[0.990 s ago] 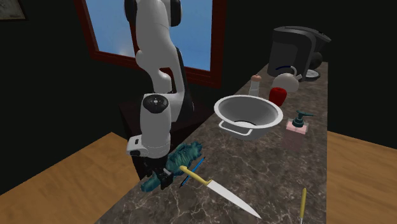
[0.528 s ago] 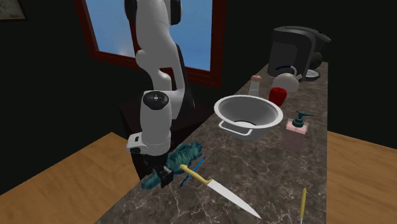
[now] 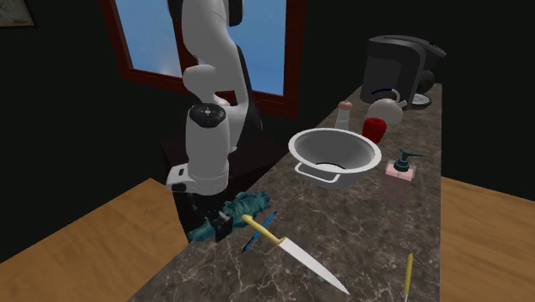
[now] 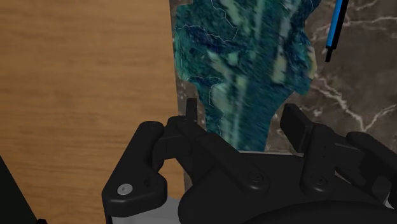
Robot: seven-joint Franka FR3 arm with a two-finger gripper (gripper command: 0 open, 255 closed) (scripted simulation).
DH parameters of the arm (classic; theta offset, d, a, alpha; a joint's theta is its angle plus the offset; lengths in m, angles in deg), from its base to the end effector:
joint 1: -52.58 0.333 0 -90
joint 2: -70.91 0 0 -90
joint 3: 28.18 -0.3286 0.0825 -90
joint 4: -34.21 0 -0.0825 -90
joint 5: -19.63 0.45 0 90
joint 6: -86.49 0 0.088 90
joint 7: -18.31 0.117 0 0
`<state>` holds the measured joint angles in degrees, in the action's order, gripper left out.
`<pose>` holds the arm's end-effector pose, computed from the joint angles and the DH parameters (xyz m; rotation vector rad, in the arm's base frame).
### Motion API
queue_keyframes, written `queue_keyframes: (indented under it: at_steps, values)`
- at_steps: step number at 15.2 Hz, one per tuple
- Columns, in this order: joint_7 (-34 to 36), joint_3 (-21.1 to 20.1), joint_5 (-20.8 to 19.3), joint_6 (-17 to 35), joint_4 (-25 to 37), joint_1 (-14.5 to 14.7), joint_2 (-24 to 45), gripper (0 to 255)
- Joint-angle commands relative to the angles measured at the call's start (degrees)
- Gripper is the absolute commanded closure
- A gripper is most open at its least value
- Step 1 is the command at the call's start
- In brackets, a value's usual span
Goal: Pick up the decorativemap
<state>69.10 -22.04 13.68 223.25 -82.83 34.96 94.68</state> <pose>0.5813 -0.2585 0.1825 2.4759 -1.7220 -0.0628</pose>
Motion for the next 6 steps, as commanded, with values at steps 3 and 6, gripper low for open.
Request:
queue_keyframes:
  at_steps: [3, 6]
  values:
    - [-0.2, 0.1, 0.0, -2.5, 0.2, 0.0, -2.3, 255]
    - [-0.3, 0.1, 0.0, -3.2, 0.3, 0.1, -2.9, 255]
